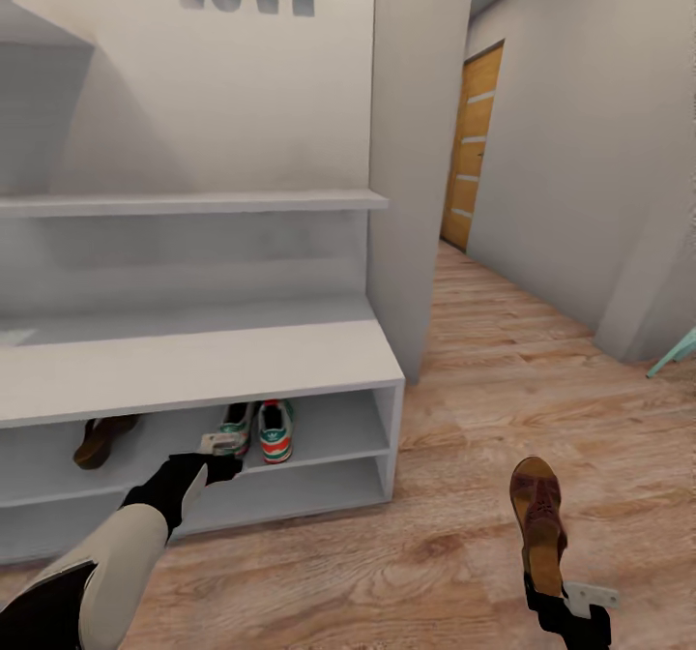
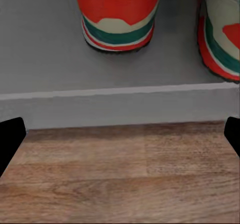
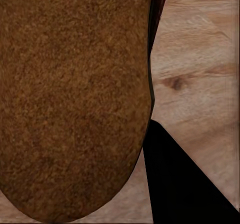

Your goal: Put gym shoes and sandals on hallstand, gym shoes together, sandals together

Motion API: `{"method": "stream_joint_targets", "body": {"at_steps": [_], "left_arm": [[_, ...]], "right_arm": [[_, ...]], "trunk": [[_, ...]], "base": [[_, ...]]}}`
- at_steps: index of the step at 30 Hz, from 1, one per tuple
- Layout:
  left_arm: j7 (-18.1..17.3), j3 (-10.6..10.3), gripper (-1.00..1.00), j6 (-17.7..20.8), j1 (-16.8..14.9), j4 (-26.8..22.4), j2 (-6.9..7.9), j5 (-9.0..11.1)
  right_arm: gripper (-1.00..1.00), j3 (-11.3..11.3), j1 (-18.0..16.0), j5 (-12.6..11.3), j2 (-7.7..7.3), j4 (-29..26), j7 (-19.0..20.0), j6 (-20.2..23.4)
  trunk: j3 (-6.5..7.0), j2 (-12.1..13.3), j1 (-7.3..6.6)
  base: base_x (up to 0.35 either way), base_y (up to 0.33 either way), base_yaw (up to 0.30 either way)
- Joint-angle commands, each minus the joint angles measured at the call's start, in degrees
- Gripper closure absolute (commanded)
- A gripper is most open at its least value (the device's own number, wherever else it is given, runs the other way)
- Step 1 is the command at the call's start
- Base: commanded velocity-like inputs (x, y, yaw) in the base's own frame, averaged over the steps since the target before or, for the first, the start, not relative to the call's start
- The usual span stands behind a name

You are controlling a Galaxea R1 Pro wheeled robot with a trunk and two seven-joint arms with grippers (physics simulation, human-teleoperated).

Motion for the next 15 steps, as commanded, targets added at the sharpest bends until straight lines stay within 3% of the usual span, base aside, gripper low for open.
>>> {"method": "stream_joint_targets", "body": {"at_steps": [1, 5, 9, 15], "left_arm": [[-0.28, 0.47, -1.0, 0.21, -0.01, -0.02, 0.0, -0.51], [-0.39, 0.56, -1.0, -0.37, 0.44, 0.22, 0.22, -0.45], [-0.51, 0.64, -1.0, -3.73, 2.5, 0.26, 0.38, -0.4], [-1.97, 0.75, -1.0, -10.2, 8.24, 0.0, 0.65, -0.38]], "right_arm": [[1.0, -0.47, -0.05, 0.23, 0.02, 0.05, 0.26, -0.17], [1.0, -0.47, -0.05, 0.23, 0.02, 0.05, 0.26, -0.17], [1.0, -0.47, -0.05, 0.23, 0.04, 0.05, 0.26, -0.17], [1.0, -0.46, -0.05, 0.23, 0.1, 0.05, 0.26, -0.17]], "trunk": [[-0.05, -0.02, -0.05], [-0.05, -0.02, -0.05], [-0.05, -0.02, -0.05], [-0.05, -0.02, -0.05]], "base": [[-0.331, 0.094, 0.0], [-0.318, 0.135, 0.0], [-0.293, 0.191, 0.0], [-0.281, 0.214, 0.0]]}}
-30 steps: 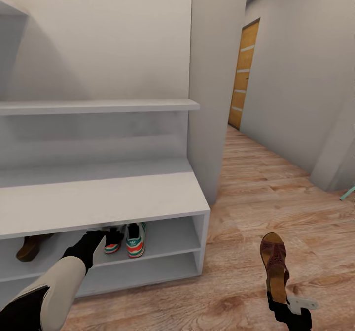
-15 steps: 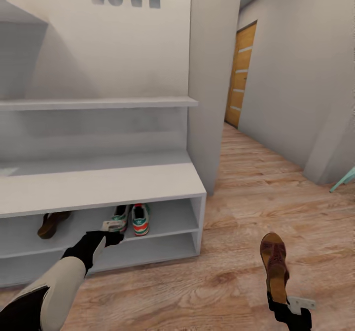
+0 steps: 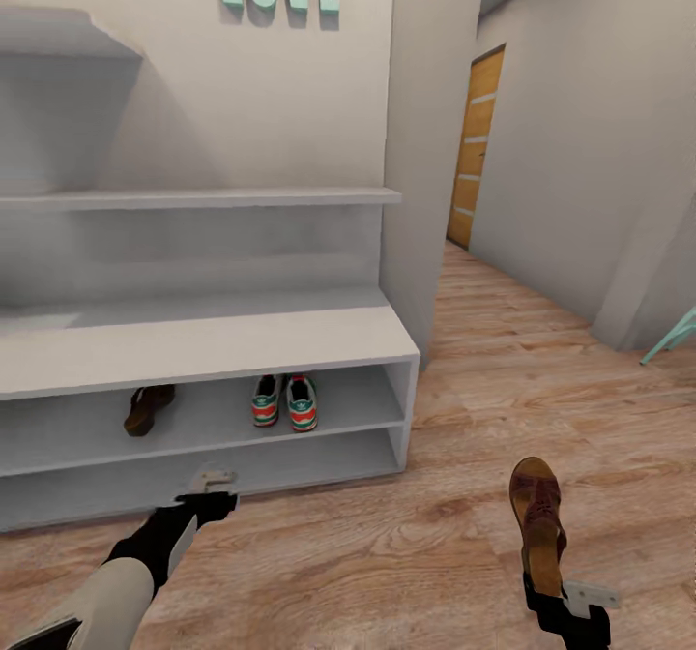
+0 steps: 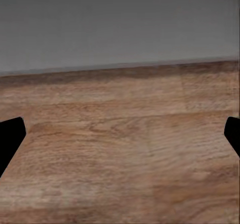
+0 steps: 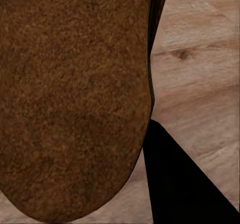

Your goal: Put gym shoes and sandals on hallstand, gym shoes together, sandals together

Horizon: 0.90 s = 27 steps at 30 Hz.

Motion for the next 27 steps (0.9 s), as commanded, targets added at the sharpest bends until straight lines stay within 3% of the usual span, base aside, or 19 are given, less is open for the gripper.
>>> {"method": "stream_joint_targets", "body": {"at_steps": [1, 5, 9, 11, 13, 15, 18, 27], "left_arm": [[-0.74, 0.51, -1.0, -0.51, 0.82, -0.18, 0.01, -0.53], [-5.29, 1.16, -1.0, -11.4, 8.96, -0.3, 1.04, -0.53], [-9.22, 1.4, -1.0, -16.81, 14.08, -0.23, 2.86, 0.07], [-10.85, 2.06, -1.0, -18.78, 16.16, -0.18, 3.69, 1.74], [-14.27, 3.32, -1.0, -21.29, 19.16, -0.26, 5.38, 5.62], [-19.25, 3.88, -1.0, -22.37, 21.39, -0.25, 7.87, 8.58], [-22.53, 4.1, -1.0, -22.8, 22.82, -0.15, 10.04, 10.8], [-23.76, 4.1, -1.0, -23.0, 23.37, 0.34, 10.79, 11.91]], "right_arm": [[1.0, -0.46, -0.05, 0.23, 0.02, 0.03, 0.26, -0.18], [1.0, -0.36, -0.05, 0.29, 0.09, 0.09, 0.26, -0.23], [1.0, -0.4, -0.05, 0.31, 0.11, 0.18, 0.31, -0.26], [1.0, -0.4, -0.05, 0.31, 0.11, 0.19, 0.33, -0.27], [1.0, -0.35, -0.05, 0.33, 0.11, 0.2, 0.34, -0.27], [1.0, -0.38, -0.05, 0.38, 0.11, 0.21, 0.34, -0.27], [1.0, -0.39, -0.05, 0.34, 0.16, 0.21, 0.28, -0.33], [1.0, -0.46, -0.05, 0.28, 0.29, 0.24, 0.15, -0.36]], "trunk": [[-0.04, -0.02, -0.05], [-0.04, -0.02, -0.05], [-0.04, -0.02, -0.05], [-0.04, -0.02, -0.05], [-0.04, -0.02, -0.05], [-0.04, -0.02, -0.05], [-0.04, -0.02, -0.05], [-0.04, -0.02, -0.05]], "base": [[-0.273, 0.221, 0.0], [-0.232, 0.24, 0.0], [-0.102, 0.281, 0.0], [-0.033, 0.297, 0.0], [-0.014, 0.302, 0.0], [-0.004, 0.304, 0.0], [-0.001, 0.305, 0.0], [0.0, 0.305, 0.0]]}}
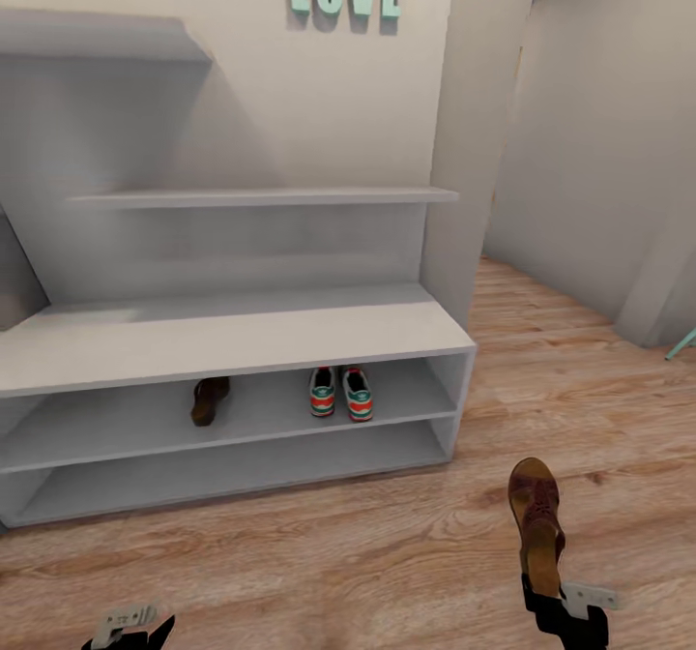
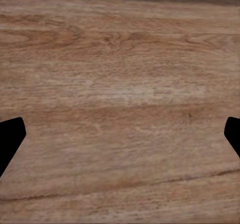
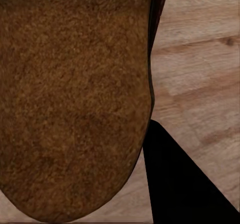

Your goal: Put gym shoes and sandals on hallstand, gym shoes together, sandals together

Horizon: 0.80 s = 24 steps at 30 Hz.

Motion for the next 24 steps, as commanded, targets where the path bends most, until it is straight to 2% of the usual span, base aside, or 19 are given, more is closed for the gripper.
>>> {"method": "stream_joint_targets", "body": {"at_steps": [1, 15, 24], "left_arm": [[-0.3, 0.46, -1.0, -0.28, -0.03, 0.11, -0.04, -0.51], [-0.32, 0.45, -1.0, -0.28, 0.11, 0.14, -0.05, -0.48], [-0.32, 0.45, -1.0, -0.28, 0.11, 0.14, -0.05, -0.48]], "right_arm": [[1.0, -0.49, -0.05, 0.21, 0.01, 0.09, 0.23, -0.19], [1.0, -0.48, -0.05, 0.17, 0.14, 0.43, 0.19, -0.19], [1.0, -0.44, -0.05, 0.17, 0.17, 0.44, 0.19, -0.19]], "trunk": [[-0.05, -0.02, -0.01], [-0.05, -0.02, -0.01], [-0.05, -0.02, -0.01]], "base": [[0.0, 0.306, 0.0], [-0.022, 0.307, 0.0], [-0.179, 0.265, 0.0]]}}
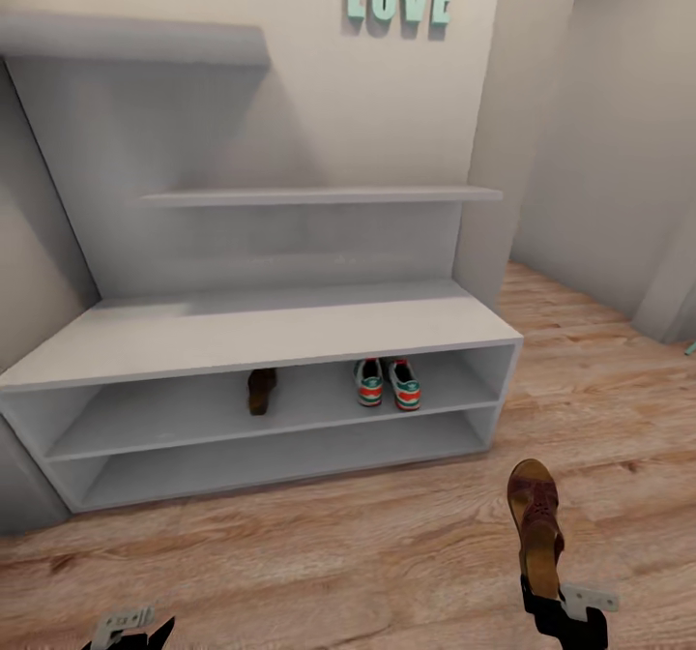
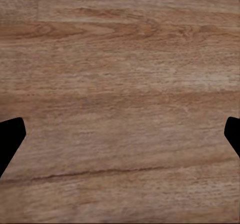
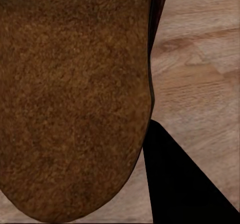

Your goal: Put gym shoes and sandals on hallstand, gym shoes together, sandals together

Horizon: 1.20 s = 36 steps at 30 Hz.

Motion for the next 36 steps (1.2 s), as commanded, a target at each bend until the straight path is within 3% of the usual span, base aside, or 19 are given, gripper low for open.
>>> {"method": "stream_joint_targets", "body": {"at_steps": [1, 18, 36], "left_arm": [[-0.29, 0.46, -1.0, -0.27, -0.06, 0.08, -0.03, -0.52], [-0.29, 0.53, -1.0, -0.27, -0.05, 0.08, -0.01, -0.52], [-0.29, 0.47, -1.0, -0.27, -0.02, 0.08, -0.02, -0.52]], "right_arm": [[1.0, -0.5, -0.05, 0.22, 0.02, 0.04, 0.25, -0.18], [1.0, -0.56, -0.05, 0.16, 0.02, 0.04, 0.25, -0.18], [1.0, -0.56, -0.05, 0.22, 0.03, 0.04, 0.25, -0.18]], "trunk": [[-0.05, -0.02, -0.04], [-0.05, -0.02, -0.04], [-0.05, -0.02, -0.04]], "base": [[-0.225, 0.243, 0.0], [-0.234, 0.239, 0.161], [-0.167, 0.269, 0.01]]}}
